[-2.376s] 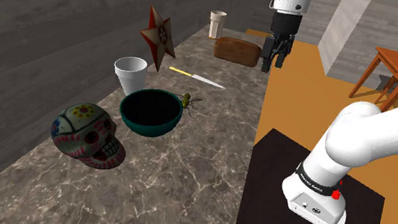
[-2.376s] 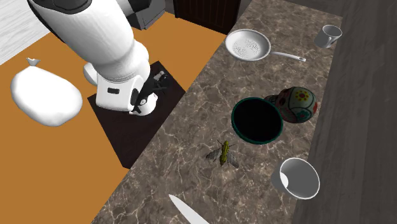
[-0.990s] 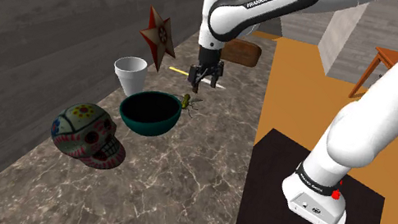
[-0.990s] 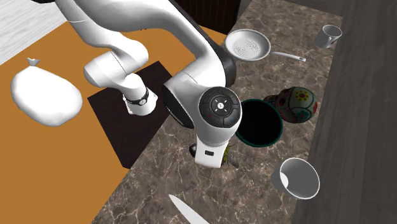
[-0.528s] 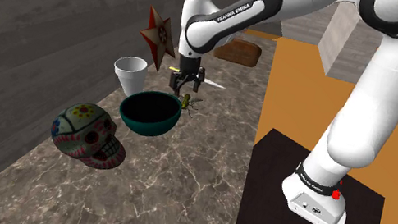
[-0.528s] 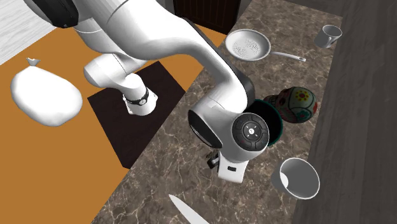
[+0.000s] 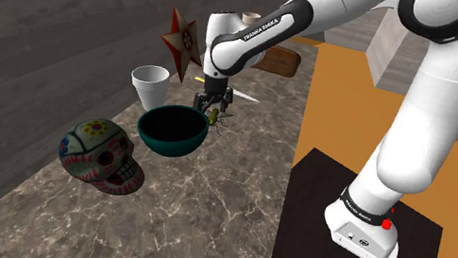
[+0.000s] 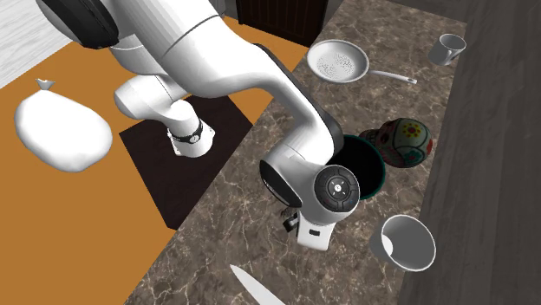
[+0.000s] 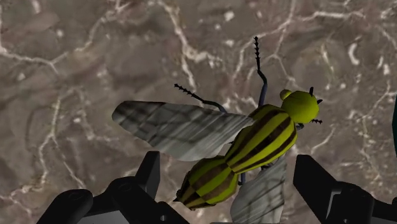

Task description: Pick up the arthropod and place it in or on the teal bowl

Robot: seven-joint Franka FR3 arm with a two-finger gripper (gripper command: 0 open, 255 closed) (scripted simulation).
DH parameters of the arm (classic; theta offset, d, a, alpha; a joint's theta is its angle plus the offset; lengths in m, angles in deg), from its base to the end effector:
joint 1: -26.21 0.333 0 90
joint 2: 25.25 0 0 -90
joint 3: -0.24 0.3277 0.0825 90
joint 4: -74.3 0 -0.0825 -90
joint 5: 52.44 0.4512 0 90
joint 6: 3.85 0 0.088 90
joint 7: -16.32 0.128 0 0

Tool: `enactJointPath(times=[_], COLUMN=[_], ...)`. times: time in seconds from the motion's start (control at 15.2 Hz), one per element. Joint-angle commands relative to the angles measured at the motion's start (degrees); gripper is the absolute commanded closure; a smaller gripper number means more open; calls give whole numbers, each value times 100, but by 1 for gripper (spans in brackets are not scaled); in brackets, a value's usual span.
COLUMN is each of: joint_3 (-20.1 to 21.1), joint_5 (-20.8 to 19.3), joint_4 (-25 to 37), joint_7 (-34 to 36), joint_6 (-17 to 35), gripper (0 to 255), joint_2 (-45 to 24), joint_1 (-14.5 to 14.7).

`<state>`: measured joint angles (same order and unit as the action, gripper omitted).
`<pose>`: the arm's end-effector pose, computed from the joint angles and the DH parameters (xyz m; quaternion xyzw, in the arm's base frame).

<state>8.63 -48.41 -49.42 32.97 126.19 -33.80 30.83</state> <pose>0.5866 0.1389 0.2721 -0.9976 0.0554 0.0278 0.0313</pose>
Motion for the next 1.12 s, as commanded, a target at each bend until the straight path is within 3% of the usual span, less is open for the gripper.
enactJointPath(times=[0.0,0.33,0.4,1.06], joint_3=[-1,-1,-1,0], joint_5=[-2,-2,-2,2], joint_4=[-9,-9,-9,15], joint_7=[0,0,0,0], joint_6=[35,34,34,-36], gripper=[0,0,255,255], joint_2=[-25,-24,-24,23], joint_1=[1,1,1,-1])
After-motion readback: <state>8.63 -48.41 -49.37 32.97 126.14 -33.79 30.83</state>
